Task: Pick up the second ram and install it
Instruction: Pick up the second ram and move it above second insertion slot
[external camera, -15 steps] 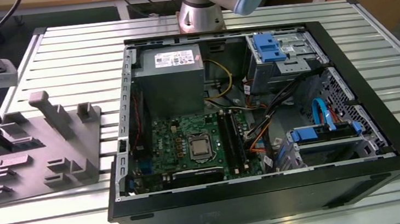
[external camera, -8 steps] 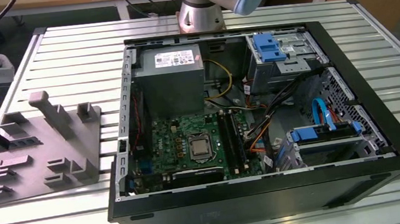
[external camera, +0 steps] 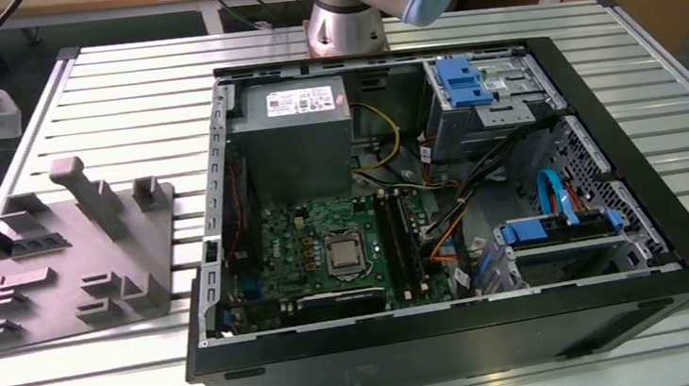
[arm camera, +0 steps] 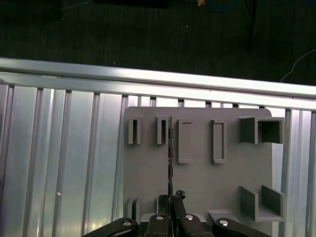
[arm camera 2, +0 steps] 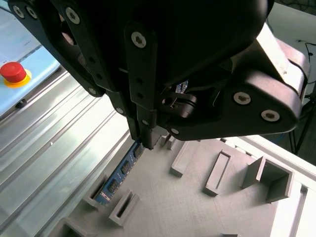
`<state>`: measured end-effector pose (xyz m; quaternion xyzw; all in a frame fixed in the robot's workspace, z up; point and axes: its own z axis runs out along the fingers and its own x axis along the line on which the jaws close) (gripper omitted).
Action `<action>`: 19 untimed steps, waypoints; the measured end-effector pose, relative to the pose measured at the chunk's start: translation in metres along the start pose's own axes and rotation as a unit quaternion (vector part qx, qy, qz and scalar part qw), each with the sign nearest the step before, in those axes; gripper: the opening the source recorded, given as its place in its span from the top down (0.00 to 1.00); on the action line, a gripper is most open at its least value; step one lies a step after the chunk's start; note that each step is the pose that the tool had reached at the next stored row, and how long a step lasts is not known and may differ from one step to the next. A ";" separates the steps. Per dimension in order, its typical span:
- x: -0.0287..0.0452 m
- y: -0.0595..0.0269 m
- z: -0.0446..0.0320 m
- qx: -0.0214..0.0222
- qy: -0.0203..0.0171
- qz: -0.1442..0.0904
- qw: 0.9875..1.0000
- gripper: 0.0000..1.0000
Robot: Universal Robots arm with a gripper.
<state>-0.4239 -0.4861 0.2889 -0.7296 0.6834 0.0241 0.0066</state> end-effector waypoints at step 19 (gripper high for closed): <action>-0.0011 0.0005 -0.0235 0.000 0.000 0.000 1.000 0.86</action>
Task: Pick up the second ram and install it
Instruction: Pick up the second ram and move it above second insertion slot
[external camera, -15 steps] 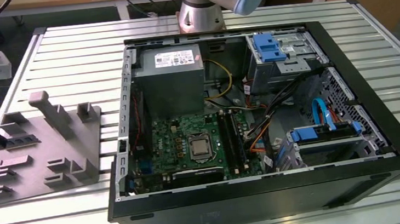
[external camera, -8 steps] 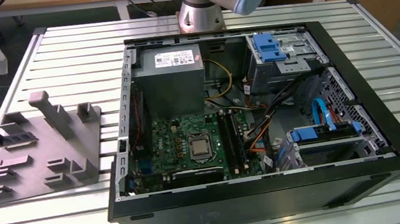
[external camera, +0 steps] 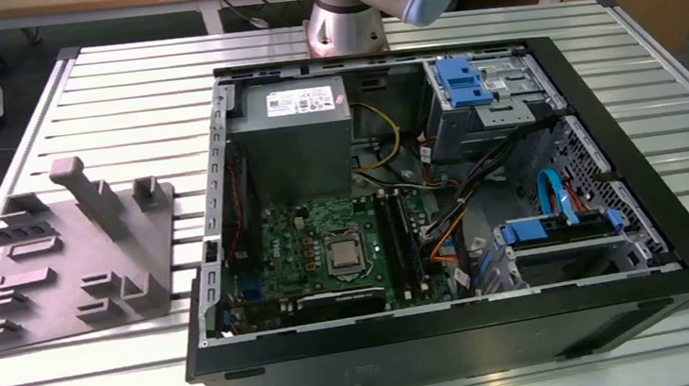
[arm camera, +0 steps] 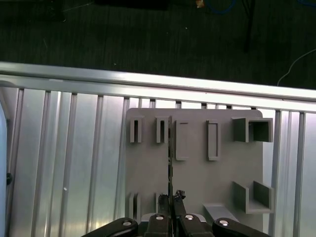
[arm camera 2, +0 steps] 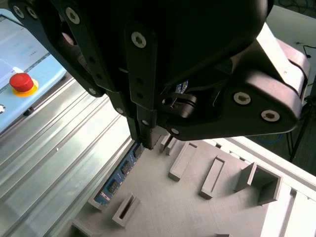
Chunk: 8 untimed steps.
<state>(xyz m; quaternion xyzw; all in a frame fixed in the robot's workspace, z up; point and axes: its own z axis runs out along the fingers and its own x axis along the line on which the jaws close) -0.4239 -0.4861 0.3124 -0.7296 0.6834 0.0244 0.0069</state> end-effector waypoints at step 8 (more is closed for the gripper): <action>-0.0004 0.0002 -0.0094 0.000 0.000 0.000 1.000 0.86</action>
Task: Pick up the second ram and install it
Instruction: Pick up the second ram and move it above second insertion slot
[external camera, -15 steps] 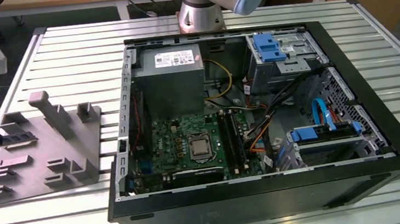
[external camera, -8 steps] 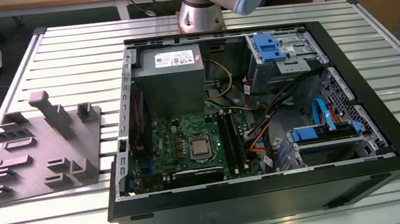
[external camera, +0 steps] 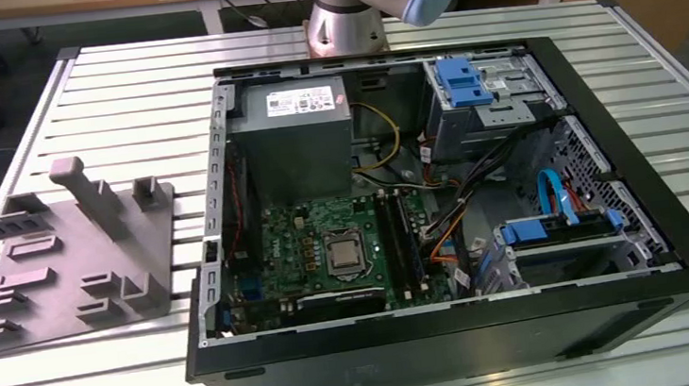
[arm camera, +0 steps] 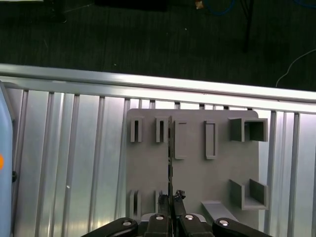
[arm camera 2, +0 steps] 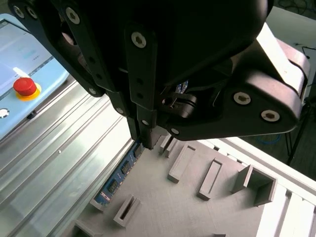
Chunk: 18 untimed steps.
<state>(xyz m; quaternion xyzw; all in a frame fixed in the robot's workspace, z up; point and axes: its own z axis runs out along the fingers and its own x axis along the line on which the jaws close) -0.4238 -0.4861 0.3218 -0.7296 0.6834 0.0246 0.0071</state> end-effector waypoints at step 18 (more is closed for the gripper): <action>-0.0006 0.0003 -0.0125 0.000 0.000 0.000 1.000 0.86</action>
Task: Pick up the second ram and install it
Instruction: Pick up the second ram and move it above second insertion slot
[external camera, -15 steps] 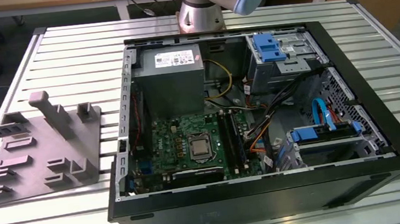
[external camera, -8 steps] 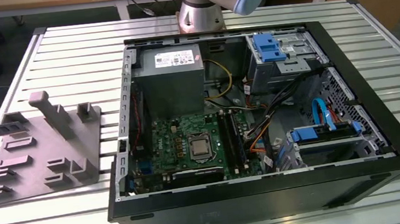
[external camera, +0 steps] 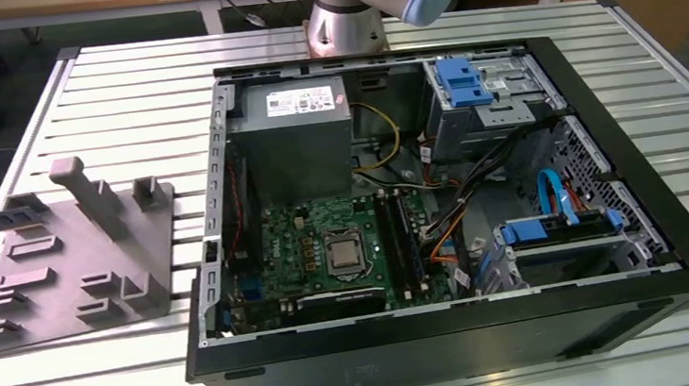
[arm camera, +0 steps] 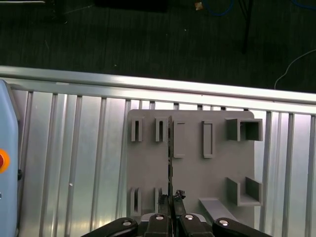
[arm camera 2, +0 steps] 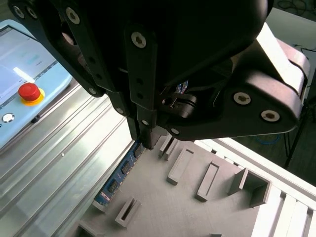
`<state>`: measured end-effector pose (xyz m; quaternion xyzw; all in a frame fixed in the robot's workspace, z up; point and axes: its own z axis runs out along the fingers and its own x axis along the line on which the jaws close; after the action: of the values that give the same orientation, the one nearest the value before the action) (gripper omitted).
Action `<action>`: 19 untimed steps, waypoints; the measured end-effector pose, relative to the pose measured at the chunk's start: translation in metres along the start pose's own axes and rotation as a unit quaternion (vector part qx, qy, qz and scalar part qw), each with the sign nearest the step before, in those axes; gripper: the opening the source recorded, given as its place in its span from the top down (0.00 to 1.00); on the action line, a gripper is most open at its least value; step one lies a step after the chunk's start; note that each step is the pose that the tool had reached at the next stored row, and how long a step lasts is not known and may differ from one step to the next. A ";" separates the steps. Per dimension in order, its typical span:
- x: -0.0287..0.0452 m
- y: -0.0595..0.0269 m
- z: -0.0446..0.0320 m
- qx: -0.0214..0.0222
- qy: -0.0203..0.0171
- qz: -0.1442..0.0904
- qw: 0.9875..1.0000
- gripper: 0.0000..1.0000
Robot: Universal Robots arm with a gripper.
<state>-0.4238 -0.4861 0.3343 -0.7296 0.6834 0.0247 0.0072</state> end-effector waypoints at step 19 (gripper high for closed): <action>-0.0008 0.0004 -0.0180 0.000 0.000 0.000 1.000 0.86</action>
<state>-0.4239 -0.4861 0.3523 -0.7296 0.6833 0.0249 0.0075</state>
